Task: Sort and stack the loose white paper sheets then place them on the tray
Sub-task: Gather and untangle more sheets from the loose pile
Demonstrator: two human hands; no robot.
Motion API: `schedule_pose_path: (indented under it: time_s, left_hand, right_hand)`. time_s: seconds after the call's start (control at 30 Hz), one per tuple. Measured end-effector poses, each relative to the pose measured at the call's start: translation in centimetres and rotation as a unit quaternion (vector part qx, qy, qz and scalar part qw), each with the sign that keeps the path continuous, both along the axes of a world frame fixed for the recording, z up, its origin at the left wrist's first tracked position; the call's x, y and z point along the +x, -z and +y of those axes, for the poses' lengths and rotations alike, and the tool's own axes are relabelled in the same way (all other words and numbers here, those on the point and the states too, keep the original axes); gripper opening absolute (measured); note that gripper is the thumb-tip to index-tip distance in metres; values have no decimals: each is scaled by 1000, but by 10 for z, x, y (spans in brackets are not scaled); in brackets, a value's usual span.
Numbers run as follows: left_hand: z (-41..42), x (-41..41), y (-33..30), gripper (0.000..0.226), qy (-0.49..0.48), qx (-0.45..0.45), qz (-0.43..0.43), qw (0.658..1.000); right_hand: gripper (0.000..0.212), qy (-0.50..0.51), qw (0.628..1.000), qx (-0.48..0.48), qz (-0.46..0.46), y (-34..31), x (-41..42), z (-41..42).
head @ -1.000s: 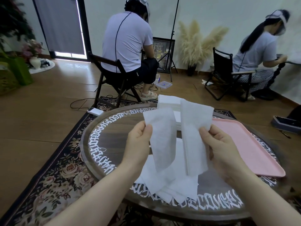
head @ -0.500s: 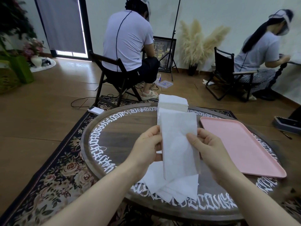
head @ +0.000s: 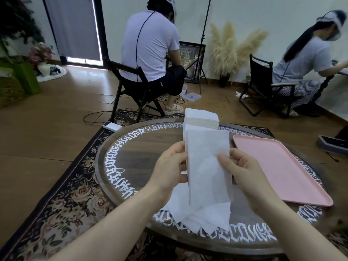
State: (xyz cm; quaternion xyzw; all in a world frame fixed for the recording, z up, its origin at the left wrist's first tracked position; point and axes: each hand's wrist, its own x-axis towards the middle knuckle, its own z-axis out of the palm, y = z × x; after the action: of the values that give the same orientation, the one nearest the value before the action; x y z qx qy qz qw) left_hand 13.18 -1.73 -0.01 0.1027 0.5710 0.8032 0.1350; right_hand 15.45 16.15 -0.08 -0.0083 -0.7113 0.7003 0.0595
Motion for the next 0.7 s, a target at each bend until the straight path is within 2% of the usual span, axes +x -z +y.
schedule_pose_path:
  time_s: [0.37,0.53,0.63,0.7]
  left_hand:
    - [0,-1,0,25,-9,-11,4,1000]
    - [1,0,3,36,0,-16,13,1000]
    - [2,1,4,22,0,-17,32,999]
    - [3,1,4,23,-7,-10,29,1000]
  right_hand:
    - [16,-6,1000,-9,-4,-2,1,0]
    - [15,1,1000,-9,-3,-2,2,-3]
    - [16,-8,1000,-20,-1,-2,3,-5]
    - [16,-13,1000,-24,-5,-2,4,-8]
